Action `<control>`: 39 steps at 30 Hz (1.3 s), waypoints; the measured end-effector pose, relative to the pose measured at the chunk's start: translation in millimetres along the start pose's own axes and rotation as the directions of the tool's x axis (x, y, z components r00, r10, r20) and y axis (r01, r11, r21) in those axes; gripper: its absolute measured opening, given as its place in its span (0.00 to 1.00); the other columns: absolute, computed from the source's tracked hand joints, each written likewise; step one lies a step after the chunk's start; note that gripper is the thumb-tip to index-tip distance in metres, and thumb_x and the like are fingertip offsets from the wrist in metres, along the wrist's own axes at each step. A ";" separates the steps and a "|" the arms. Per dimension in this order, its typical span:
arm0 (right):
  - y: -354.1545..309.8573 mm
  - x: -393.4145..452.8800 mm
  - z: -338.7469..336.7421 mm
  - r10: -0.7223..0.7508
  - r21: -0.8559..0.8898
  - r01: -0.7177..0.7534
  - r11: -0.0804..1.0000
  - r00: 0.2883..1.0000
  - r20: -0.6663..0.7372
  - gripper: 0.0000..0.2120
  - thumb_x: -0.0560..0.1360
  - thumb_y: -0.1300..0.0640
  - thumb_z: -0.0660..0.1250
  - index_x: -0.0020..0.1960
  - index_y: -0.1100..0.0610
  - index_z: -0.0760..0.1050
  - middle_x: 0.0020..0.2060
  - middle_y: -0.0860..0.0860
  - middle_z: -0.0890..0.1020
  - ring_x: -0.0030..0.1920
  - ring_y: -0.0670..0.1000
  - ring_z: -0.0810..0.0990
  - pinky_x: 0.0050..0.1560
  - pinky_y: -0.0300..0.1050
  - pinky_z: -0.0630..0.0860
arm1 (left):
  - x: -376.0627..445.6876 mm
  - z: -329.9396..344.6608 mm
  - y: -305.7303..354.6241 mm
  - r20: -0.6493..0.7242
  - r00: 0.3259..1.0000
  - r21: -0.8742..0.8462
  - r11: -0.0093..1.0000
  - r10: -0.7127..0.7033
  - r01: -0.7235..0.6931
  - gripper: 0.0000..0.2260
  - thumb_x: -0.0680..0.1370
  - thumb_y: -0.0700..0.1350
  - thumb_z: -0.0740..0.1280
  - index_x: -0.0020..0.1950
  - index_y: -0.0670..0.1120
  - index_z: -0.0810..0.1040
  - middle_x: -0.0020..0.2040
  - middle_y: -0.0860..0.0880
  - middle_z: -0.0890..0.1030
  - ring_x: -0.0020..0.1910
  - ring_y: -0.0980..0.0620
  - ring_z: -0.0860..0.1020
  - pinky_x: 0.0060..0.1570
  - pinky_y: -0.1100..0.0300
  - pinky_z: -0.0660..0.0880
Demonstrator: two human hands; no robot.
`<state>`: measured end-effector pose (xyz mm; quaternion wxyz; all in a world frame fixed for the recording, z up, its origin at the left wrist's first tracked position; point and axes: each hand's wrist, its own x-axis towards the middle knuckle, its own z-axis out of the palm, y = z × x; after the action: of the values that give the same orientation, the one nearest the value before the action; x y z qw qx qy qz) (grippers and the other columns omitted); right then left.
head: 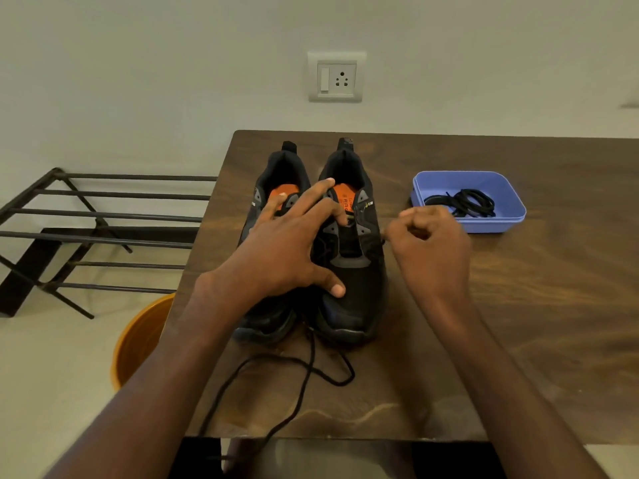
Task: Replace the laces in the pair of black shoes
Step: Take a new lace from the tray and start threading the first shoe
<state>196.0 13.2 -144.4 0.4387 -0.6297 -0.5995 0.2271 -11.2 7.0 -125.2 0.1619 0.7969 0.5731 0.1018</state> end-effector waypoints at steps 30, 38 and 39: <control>0.7 -9.3 29.9 -0.366 -0.356 0.428 0.831 0.902 0.229 0.05 0.74 0.50 0.73 0.49 0.46 0.84 0.72 0.45 0.72 0.74 0.50 0.68 0.71 0.70 0.63 | 0.7 3.6 -5.8 -0.023 1.000 0.019 1.000 0.012 -0.012 0.50 0.63 0.67 0.80 0.78 0.60 0.58 0.83 0.58 0.44 0.83 0.44 0.47 0.79 0.46 0.42; 2.1 2.6 -1.1 -0.350 -0.320 0.265 0.910 0.905 -0.244 0.13 0.72 0.55 0.69 0.56 0.52 0.83 0.68 0.53 0.75 0.67 0.57 0.74 0.61 0.68 0.72 | 1.6 3.0 -6.0 -0.009 1.000 -0.008 1.000 -0.005 0.005 0.47 0.62 0.67 0.80 0.74 0.63 0.60 0.82 0.60 0.44 0.83 0.43 0.46 0.81 0.40 0.46; -1.0 -0.7 1.7 -0.393 -0.361 0.322 0.875 0.909 -0.140 0.16 0.71 0.56 0.70 0.59 0.51 0.82 0.72 0.53 0.72 0.71 0.57 0.72 0.64 0.69 0.70 | 1.3 2.6 -5.8 -0.011 1.000 -0.005 1.000 -0.001 0.001 0.47 0.62 0.67 0.80 0.74 0.63 0.60 0.82 0.59 0.44 0.83 0.44 0.46 0.81 0.41 0.45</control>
<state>193.9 12.9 -144.7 0.4221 -0.5920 -0.6859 -0.0294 -15.0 9.6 -129.8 0.1606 0.7957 0.5740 0.1078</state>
